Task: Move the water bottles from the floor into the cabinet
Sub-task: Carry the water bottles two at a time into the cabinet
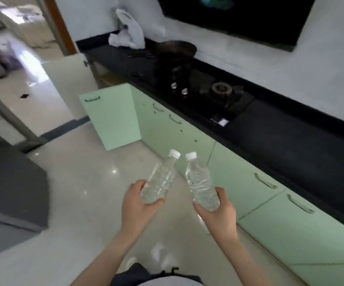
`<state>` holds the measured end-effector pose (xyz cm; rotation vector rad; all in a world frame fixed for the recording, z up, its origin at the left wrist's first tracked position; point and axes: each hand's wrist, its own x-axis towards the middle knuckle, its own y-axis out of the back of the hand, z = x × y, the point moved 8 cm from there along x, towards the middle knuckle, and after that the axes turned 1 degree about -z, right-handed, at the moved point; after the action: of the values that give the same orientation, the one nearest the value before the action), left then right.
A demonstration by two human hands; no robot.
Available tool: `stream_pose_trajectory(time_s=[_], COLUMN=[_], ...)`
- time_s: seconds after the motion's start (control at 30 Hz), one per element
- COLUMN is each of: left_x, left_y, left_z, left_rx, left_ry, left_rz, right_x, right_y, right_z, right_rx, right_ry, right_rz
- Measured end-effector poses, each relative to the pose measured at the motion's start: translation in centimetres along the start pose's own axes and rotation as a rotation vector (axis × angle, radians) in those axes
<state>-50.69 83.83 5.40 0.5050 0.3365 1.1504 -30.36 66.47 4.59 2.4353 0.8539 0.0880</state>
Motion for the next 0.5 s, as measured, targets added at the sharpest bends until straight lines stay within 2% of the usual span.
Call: stream_pose_trajectory(time_s=[0.27,0.5], left_x=[4.0,9.6], left_y=[18.9,28.2], left_z=[-14.1,-19.3], left_rx=[-0.007,-0.065], left_ry=[0.259,0.399], left_rz=[0.305,0.504], right_x=[1.9,5.2], right_y=[-23.6,-36.1], right_z=[-12.0,-22.1], right_rx=[-0.057,-0.037], right_ry=[0.152,0.247], right_rz=[-0.336,-0.527])
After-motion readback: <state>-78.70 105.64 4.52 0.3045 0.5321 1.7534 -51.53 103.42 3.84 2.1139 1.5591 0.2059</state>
